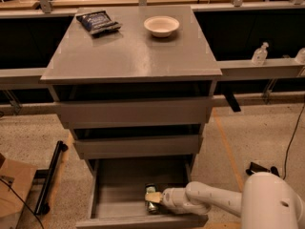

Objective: Pick green can from bottom drawer and place on counter

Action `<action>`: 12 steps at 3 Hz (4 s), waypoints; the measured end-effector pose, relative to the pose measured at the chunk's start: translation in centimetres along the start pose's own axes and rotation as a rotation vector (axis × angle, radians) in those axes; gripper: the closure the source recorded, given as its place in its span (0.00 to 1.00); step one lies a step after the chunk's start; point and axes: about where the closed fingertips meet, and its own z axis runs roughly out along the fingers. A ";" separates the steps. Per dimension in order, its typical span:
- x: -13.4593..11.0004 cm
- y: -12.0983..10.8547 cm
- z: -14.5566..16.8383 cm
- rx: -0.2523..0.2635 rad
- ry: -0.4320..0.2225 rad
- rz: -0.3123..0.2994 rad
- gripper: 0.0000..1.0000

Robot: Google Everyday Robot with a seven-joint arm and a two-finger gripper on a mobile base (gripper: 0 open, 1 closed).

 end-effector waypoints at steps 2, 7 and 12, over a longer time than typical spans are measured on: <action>-5.9 4.7 -9.0 -0.145 0.027 -0.061 1.00; -10.3 18.2 -25.3 -0.221 0.237 -0.296 1.00; -5.0 39.0 -41.0 -0.073 0.084 -0.839 1.00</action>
Offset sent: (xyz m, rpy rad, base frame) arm -0.0069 -0.0492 0.2142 0.2745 0.0437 0.3440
